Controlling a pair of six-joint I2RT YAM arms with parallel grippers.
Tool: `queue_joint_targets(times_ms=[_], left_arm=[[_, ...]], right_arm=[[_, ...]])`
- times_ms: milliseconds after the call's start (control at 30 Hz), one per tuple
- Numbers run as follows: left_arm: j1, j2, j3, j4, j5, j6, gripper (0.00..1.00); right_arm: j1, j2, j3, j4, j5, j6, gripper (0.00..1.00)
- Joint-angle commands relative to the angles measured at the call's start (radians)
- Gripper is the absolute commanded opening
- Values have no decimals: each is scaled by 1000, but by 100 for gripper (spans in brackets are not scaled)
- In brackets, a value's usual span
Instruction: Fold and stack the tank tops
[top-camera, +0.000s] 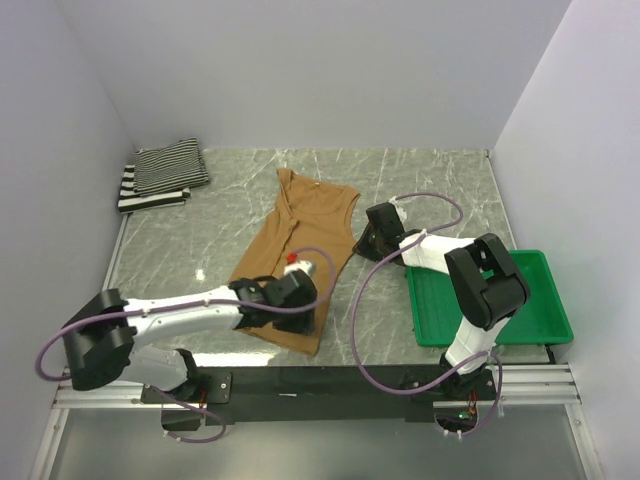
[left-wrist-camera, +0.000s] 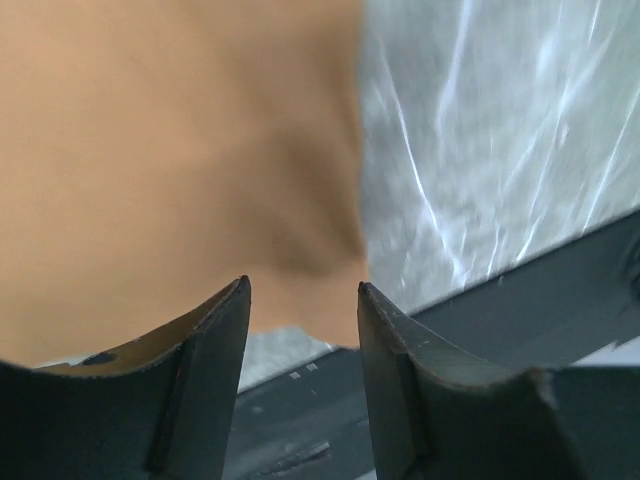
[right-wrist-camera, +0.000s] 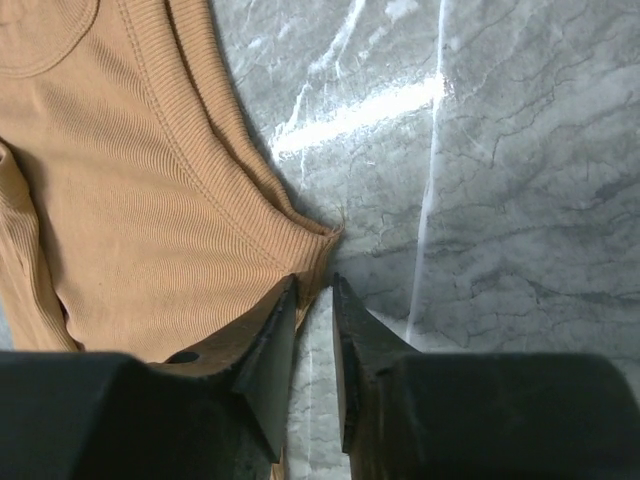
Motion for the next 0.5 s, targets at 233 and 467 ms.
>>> queue_joint_targets(times_ms=[233,467], left_arm=[[-190,156,95,-9,-146,-89,50],[-244,217,128,-26,-181,-104,46]], right_arm=[[-6,21,36,-70,37,-7,19],[-12,17,42,-76,38,-10,15]])
